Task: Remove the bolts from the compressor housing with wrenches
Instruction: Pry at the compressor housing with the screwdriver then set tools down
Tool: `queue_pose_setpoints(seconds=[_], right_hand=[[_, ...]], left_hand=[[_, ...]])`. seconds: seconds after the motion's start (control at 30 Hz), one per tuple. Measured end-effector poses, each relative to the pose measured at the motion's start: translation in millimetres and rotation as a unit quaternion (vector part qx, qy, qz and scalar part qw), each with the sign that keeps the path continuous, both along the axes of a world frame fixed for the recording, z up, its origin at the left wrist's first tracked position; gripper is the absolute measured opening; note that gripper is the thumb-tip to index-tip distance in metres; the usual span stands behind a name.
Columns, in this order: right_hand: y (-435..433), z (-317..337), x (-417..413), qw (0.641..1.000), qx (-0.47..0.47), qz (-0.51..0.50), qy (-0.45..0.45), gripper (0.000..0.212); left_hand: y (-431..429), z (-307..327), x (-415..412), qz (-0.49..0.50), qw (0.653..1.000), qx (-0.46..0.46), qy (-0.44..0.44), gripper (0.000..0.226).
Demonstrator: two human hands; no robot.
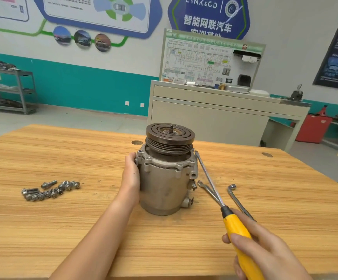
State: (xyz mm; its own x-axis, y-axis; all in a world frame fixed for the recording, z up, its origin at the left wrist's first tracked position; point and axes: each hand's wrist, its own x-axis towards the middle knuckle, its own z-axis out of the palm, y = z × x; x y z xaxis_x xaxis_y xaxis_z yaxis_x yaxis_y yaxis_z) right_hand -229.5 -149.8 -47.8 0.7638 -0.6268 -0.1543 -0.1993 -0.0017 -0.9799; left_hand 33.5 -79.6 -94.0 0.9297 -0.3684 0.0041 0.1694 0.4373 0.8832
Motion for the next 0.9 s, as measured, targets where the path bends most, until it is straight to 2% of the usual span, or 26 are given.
queue_pose_setpoints(seconds=[0.1,0.17,0.27,0.37,0.47,0.6,0.77,0.9], right_hand=[[-11.6,10.7,-9.1,0.994,-0.101,0.022,0.044,0.035],[-19.4,23.6,-12.2,0.990,-0.116,0.056,0.057,0.032],[-28.4,39.7,-10.7,0.992,-0.082,0.093,0.035,0.026],[-33.2,44.5,-7.9,0.990,-0.067,0.123,0.030,0.044],[-30.7,42.4,-4.2,0.988,-0.084,0.128,0.031,0.048],[-19.5,15.7,4.0,0.988,-0.116,0.102,0.022,0.040],[-17.7,-8.5,5.4,0.991,-0.083,0.095,-0.034,0.038],[-17.0,-17.8,4.9,0.992,-0.036,0.101,-0.069,0.053]], left_hand=[[0.1,-5.0,-10.8,0.008,1.000,-0.002,-0.010,0.049],[1.3,-4.5,-13.8,0.023,1.000,-0.002,-0.011,0.048],[1.5,-4.6,-15.2,0.029,0.999,0.007,-0.014,0.049],[2.0,-4.1,-15.3,0.027,0.999,0.014,-0.010,0.048],[0.3,-2.8,-17.4,0.034,0.999,0.009,-0.007,0.049],[-1.5,-1.9,-20.3,0.038,0.999,0.001,-0.001,0.049],[-0.9,-1.9,-21.3,0.034,0.999,-0.008,-0.002,0.050],[0.0,-2.1,-22.0,0.025,1.000,-0.010,0.005,0.050]])
